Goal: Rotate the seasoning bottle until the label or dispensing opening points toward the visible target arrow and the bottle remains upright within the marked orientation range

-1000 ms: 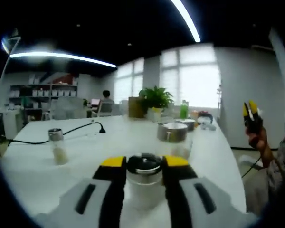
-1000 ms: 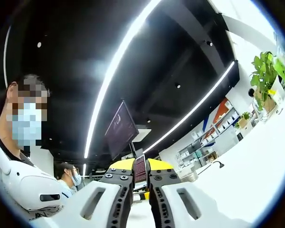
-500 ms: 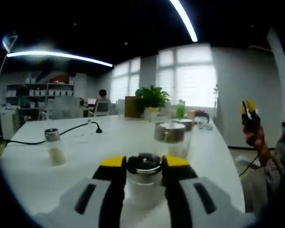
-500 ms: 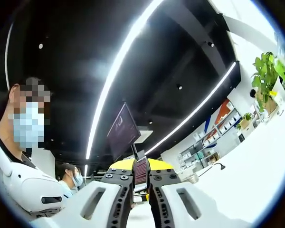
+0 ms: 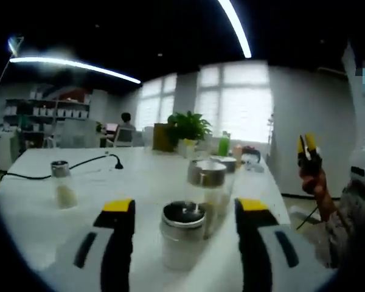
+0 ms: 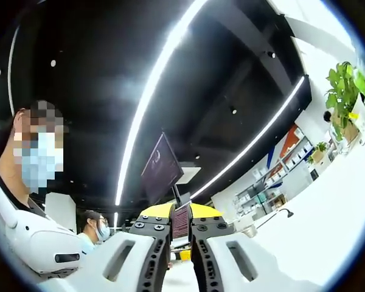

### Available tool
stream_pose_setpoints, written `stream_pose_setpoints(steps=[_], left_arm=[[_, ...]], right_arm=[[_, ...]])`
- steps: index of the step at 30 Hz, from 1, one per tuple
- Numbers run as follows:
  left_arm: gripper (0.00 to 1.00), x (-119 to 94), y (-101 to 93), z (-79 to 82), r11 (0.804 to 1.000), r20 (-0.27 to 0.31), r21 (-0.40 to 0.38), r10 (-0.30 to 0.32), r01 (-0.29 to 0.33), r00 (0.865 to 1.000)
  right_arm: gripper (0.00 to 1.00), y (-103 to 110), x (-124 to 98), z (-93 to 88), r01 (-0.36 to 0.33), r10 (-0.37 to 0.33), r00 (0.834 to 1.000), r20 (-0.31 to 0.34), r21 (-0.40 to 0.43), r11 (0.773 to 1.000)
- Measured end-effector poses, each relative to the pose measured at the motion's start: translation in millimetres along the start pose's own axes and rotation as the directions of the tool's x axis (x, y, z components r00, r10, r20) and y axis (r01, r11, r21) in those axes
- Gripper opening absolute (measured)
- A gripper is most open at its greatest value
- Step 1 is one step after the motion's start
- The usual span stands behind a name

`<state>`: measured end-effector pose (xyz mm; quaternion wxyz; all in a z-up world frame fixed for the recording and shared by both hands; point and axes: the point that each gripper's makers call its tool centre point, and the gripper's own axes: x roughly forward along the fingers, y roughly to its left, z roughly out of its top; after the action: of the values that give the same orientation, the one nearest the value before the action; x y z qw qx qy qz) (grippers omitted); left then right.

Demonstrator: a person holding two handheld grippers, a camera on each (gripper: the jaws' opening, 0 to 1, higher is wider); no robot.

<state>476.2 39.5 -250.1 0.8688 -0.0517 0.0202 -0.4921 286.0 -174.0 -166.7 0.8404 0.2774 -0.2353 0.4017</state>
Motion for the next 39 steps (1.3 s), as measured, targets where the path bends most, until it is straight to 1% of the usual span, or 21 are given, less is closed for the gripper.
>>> stream_pose_setpoints(steps=[1,2,3,5,6,9,10,12,14,17,19,21,22,23,24,29,39], left_arm=[[0.77,-4.9,-1.0,10.1,0.999,0.021,0.041,0.009,-0.01,1.0],[0.69,-8.6,-0.4,14.6,0.997,0.018,0.069,0.023,-0.024,1.0],[0.65,-11.7,3.1,18.9,0.995,0.017,0.089,0.054,-0.055,0.998],[0.68,-18.3,9.8,27.6,0.985,0.032,0.13,0.11,-0.113,0.993],[0.67,-22.1,11.1,29.9,0.982,0.035,0.139,0.126,-0.129,0.991],[0.66,-30.8,8.6,32.0,0.984,0.05,0.119,0.125,-0.131,0.991],[0.64,-31.4,8.4,30.7,0.985,0.047,0.113,0.124,-0.128,0.991],[0.61,-30.5,6.8,11.4,0.983,-0.025,0.133,0.13,-0.125,0.991],[0.58,-26.8,4.8,-0.8,0.982,-0.065,0.149,0.126,-0.115,0.99],[0.52,-15.6,-0.8,-15.9,0.99,-0.109,0.109,0.1,-0.088,0.989],[0.47,-7.1,-2.2,-21.8,0.99,-0.122,0.12,0.095,-0.08,0.988],[0.4,-0.7,0.6,-26.9,0.988,-0.14,0.127,0.101,-0.083,0.985],[0.34,1.3,2.4,-28.7,0.988,-0.148,0.129,0.107,-0.088,0.983],[0.32,2.2,4.4,-28.7,0.987,-0.148,0.128,0.117,-0.098,0.982],[0.32,3.4,5.5,-29.1,0.993,-0.143,0.058,0.115,-0.107,0.983],[0.32,1.5,9.2,-29.4,0.992,-0.148,0.08,0.113,-0.102,0.983],[0.31,0.5,9.5,-29.0,0.992,-0.146,0.095,0.098,-0.085,0.984]], right_arm=[[0.06,0.1,2.6,-2.5,-0.008,0.008,1.0,-0.006,0.007,1.0],[0.06,0.6,5.4,-5.5,-0.016,0.016,1.0,-0.015,0.01,1.0],[0.06,1.5,8.1,-8.7,-0.025,0.026,0.999,-0.023,0.015,1.0],[0.06,4.0,12.4,-14.5,-0.049,0.05,0.998,-0.036,0.029,0.998],[0.06,4.5,14.0,-16.7,-0.057,0.058,0.997,-0.042,0.034,0.998],[0.06,3.4,16.2,-20.4,-0.069,0.071,0.996,-0.051,0.044,0.997],[0.06,2.5,16.3,-21.0,-0.071,0.074,0.996,-0.052,0.049,0.996],[0.06,0.2,16.3,-21.3,-0.073,0.076,0.996,-0.051,0.059,0.996],[0.06,-0.5,16.4,-20.8,-0.074,0.077,0.996,-0.049,0.065,0.995],[0.06,-0.5,16.3,-18.4,-0.08,0.083,0.995,-0.047,0.061,0.995],[0.06,-2.1,15.7,-16.0,-0.083,0.086,0.995,-0.044,0.062,0.995],[0.06,-2.5,15.8,-15.2,-0.084,0.087,0.995,-0.042,0.062,0.995],[0.06,-3.1,15.4,-14.5,-0.084,0.086,0.995,-0.042,0.063,0.995],[0.06,-4.5,14.7,-13.5,-0.083,0.085,0.996,-0.041,0.062,0.995],[0.06,-5.7,13.9,-12.6,-0.081,0.083,0.996,-0.039,0.062,0.995],[0.06,-11.6,11.4,-9.8,-0.07,0.073,0.997,-0.032,0.069,0.995],[0.06,-11.2,13.0,-11.3,-0.067,0.07,0.997,-0.035,0.069,0.995]])
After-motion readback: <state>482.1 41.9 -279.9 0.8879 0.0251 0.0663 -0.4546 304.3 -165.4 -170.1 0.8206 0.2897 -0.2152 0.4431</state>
